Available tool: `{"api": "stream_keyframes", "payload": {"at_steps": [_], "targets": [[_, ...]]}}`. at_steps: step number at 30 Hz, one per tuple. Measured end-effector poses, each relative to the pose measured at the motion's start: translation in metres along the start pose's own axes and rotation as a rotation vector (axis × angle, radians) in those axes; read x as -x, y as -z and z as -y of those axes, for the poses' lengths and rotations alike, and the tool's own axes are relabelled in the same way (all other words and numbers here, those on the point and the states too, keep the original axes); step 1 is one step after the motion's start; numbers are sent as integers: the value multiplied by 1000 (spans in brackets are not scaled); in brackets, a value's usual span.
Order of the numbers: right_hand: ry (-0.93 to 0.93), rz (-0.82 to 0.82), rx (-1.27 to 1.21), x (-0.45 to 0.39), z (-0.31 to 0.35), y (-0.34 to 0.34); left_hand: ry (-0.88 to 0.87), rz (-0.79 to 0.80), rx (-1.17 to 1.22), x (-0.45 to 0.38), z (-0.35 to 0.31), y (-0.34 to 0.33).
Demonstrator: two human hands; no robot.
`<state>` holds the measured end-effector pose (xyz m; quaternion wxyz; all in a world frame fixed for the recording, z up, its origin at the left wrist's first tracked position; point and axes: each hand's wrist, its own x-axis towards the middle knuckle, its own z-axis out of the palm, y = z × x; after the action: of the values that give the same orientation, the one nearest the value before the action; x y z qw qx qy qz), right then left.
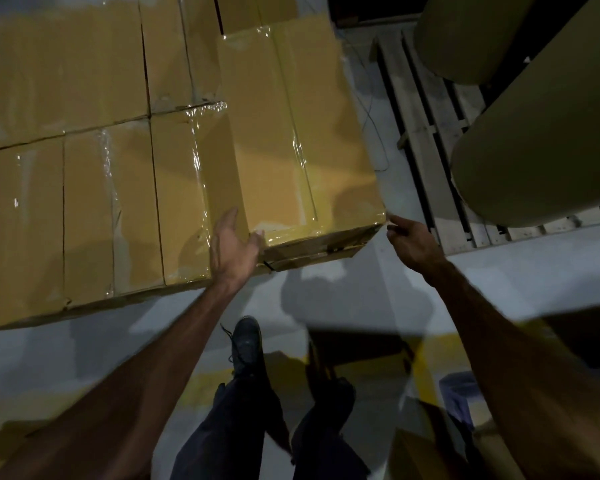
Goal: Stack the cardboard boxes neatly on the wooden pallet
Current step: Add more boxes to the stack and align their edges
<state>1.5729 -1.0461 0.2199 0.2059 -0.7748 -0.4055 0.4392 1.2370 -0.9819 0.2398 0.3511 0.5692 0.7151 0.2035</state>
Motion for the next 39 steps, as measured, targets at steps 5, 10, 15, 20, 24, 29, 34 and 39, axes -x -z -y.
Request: {"api": "stream_keyframes", "payload": {"at_steps": [5, 10, 15, 20, 24, 29, 34, 39], "targets": [[39, 1, 104, -9, 36, 30, -270, 72, -326, -41, -36, 13], [40, -30, 141, -51, 73, 45, -466, 151, -513, -103, -62, 2], [-58, -20, 93, -109, 111, 34, -555, 249, -616, -170, -93, -14], [-122, -41, -49, -166, 150, 16, -564, 319, -691, -226, -112, -24], [-146, -23, -87, -209, 164, 16, -618, 323, -746, -270, -119, -25], [-213, -13, -140, -269, 160, 20, -578, 278, -762, -319, -137, -36], [-310, 28, -251, -330, 168, 20, -591, 245, -770, -351, -163, -52], [-310, 180, -278, -387, 183, 18, -604, 243, -818, -375, -199, -74]]}}
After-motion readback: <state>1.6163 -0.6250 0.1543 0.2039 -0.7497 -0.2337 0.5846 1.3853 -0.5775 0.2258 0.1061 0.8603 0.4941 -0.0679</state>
